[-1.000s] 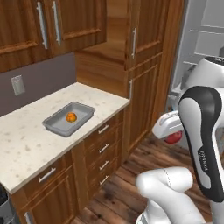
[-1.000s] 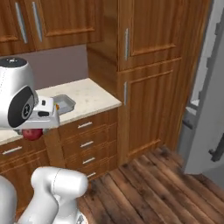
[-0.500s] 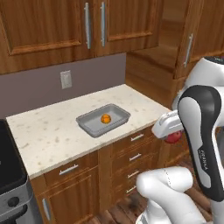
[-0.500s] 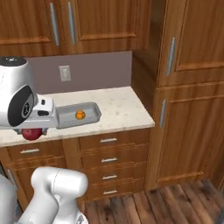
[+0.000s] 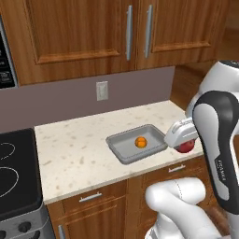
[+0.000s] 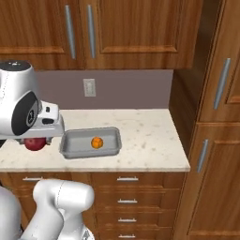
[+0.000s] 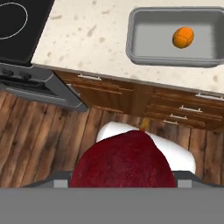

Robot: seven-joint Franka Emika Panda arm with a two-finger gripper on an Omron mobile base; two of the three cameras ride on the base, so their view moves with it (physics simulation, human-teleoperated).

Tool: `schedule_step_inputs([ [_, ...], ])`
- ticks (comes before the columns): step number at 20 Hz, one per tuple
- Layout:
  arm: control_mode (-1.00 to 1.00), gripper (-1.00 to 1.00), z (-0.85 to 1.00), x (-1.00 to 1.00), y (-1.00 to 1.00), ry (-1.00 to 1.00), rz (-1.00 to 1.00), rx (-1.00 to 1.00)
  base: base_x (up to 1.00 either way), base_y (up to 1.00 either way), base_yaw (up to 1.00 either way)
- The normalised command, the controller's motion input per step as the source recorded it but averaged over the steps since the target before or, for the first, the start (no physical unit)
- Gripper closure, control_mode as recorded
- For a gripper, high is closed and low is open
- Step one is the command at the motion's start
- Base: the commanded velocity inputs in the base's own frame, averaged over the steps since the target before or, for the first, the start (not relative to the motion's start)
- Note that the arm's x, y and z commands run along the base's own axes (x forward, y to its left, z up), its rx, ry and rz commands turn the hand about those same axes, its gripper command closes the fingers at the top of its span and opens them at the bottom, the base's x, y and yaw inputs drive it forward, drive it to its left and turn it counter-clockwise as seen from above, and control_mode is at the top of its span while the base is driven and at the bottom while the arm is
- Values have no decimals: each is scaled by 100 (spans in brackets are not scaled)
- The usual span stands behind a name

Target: Pick the orange and pear from the fridge and place them inside the tupperware on the counter.

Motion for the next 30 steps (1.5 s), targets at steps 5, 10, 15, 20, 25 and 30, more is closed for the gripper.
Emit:
schedule_step_inputs([
  [5,-100,100,-30,18,-1,0,5,-2,33,5,15],
  [10,-100,100,-72,34,-24,0,2,-5,0,0,0],
  [15,-100,100,-57,35,-21,-5,0,-5,0,0,0],
  [20,-100,100,-21,54,-5,-2,0,-1,0,0,0],
  [25,-100,100,-20,71,0,-1,0,0,0,0,0],
  [30,-100,100,-26,71,0,0,1,0,0,0,0],
])
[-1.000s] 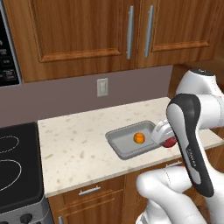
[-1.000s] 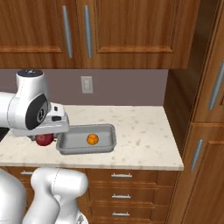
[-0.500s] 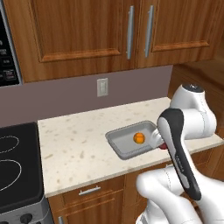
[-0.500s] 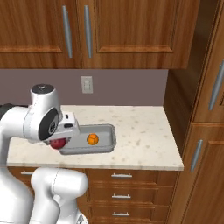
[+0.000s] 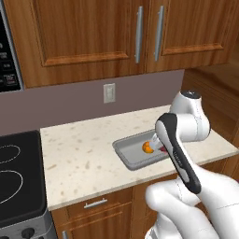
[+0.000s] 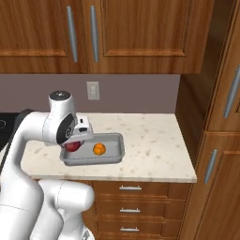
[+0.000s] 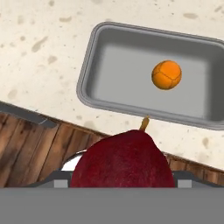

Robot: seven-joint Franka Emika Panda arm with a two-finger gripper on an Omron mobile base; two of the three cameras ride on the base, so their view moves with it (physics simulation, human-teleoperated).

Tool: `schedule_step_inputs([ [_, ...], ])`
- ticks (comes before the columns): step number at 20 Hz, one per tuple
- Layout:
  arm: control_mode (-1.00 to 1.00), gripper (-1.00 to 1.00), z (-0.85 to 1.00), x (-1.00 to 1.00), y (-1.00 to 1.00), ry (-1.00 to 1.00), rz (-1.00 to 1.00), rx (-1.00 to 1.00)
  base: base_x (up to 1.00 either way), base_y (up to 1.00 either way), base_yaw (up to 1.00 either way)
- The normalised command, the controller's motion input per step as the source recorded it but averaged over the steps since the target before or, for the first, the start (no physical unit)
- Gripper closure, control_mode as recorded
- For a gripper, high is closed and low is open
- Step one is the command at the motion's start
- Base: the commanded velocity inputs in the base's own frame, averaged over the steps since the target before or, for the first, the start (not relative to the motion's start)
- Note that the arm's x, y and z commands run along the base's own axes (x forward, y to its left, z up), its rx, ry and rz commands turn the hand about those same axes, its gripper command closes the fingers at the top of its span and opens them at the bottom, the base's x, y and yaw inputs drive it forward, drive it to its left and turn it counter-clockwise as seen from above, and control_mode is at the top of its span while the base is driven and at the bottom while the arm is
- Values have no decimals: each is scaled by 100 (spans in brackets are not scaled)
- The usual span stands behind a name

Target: Pick the orange and pear from the fridge and place them inside the tupperware on the counter.

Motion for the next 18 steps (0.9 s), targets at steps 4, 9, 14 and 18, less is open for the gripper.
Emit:
schedule_step_inputs([
  [4,-100,100,-38,61,0,0,1,0,0,0,0],
  [9,-100,100,-23,63,0,0,0,0,0,0,0],
  [14,-100,100,-26,56,10,0,0,0,0,0,0],
  [18,-100,100,-56,27,21,0,0,-3,0,0,0],
])
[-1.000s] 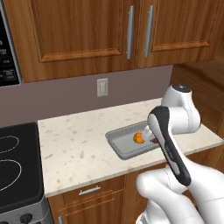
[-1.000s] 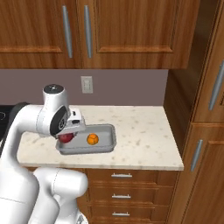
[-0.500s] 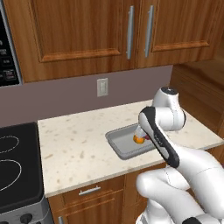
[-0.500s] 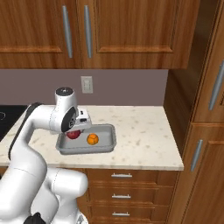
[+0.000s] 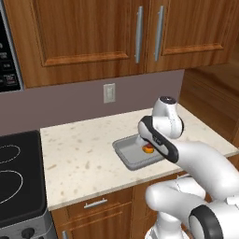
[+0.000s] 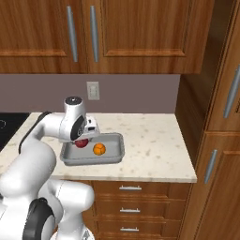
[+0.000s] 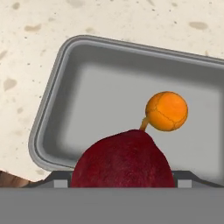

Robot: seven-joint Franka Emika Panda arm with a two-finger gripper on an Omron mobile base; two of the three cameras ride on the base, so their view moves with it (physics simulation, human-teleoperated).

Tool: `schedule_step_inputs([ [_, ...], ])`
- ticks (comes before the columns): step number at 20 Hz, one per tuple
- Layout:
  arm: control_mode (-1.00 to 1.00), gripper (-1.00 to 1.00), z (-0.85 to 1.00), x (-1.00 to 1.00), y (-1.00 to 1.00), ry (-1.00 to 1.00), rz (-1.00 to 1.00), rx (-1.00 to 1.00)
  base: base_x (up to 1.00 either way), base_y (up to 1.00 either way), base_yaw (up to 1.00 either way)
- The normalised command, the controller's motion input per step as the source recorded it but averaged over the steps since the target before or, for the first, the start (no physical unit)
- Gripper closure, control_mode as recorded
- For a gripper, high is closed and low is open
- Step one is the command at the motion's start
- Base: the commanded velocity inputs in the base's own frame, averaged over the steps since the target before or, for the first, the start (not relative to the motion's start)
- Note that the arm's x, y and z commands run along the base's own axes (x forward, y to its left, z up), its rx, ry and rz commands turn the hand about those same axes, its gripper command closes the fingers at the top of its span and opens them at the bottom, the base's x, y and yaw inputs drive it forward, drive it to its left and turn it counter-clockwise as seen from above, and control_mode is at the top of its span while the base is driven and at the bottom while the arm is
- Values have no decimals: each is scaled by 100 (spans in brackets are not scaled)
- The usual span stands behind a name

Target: Pick the orange and pear from the fridge and place them inside the tupperware on the counter.

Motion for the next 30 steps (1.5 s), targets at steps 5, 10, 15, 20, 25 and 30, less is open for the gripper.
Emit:
schedule_step_inputs([
  [5,-100,100,-46,28,10,0,0,-2,0,0,0],
  [10,-100,100,-24,37,1,0,0,0,0,0,0],
  [15,-100,100,-25,40,0,0,0,0,0,0,0],
  [20,-100,100,-29,41,1,0,0,0,0,0,0],
  [25,-100,100,-29,33,3,0,0,0,0,0,0],
  [30,-100,-100,3,-8,7,0,0,0,0,0,0],
])
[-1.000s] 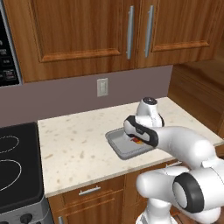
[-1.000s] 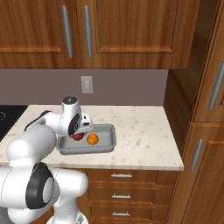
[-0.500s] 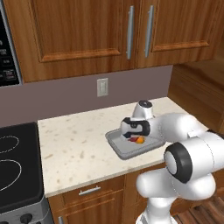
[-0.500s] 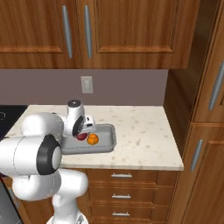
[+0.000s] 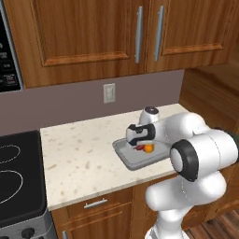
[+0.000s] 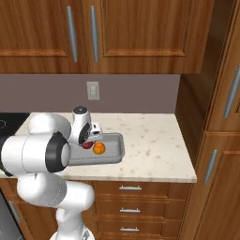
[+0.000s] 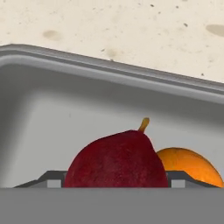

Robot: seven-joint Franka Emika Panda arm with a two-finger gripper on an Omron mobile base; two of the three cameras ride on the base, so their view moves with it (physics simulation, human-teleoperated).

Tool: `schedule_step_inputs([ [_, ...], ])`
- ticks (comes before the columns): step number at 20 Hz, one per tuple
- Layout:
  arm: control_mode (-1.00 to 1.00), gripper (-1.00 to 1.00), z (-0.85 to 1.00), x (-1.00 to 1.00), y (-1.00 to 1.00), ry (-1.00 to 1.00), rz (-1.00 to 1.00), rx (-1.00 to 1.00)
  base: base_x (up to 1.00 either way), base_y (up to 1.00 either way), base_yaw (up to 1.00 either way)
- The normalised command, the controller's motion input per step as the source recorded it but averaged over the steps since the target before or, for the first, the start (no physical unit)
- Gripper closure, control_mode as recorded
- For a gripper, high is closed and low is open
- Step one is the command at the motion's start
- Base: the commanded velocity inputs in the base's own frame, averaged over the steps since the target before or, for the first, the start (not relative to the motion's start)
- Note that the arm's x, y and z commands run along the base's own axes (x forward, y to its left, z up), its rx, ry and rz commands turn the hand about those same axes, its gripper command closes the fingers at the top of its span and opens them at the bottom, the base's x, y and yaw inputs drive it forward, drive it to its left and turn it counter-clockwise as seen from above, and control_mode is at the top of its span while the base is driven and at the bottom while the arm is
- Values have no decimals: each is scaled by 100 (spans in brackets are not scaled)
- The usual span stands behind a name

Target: Pick the orange and pear from the fridge and place them inside the tupperware on the counter.

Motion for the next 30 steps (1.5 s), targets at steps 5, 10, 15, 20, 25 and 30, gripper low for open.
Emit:
schedule_step_inputs([
  [5,-100,-100,18,-39,0,0,0,-1,0,0,0],
  [10,-100,-100,26,-47,-7,0,0,0,0,0,0],
  [15,-100,-100,41,-51,-30,-5,0,0,0,0,0],
  [20,-100,-100,20,-100,-46,-10,-1,0,0,0,0],
  [25,-100,-100,31,-100,-50,-19,-4,0,0,0,0],
  [30,-100,-100,56,-100,-41,-25,-4,0,0,0,0],
])
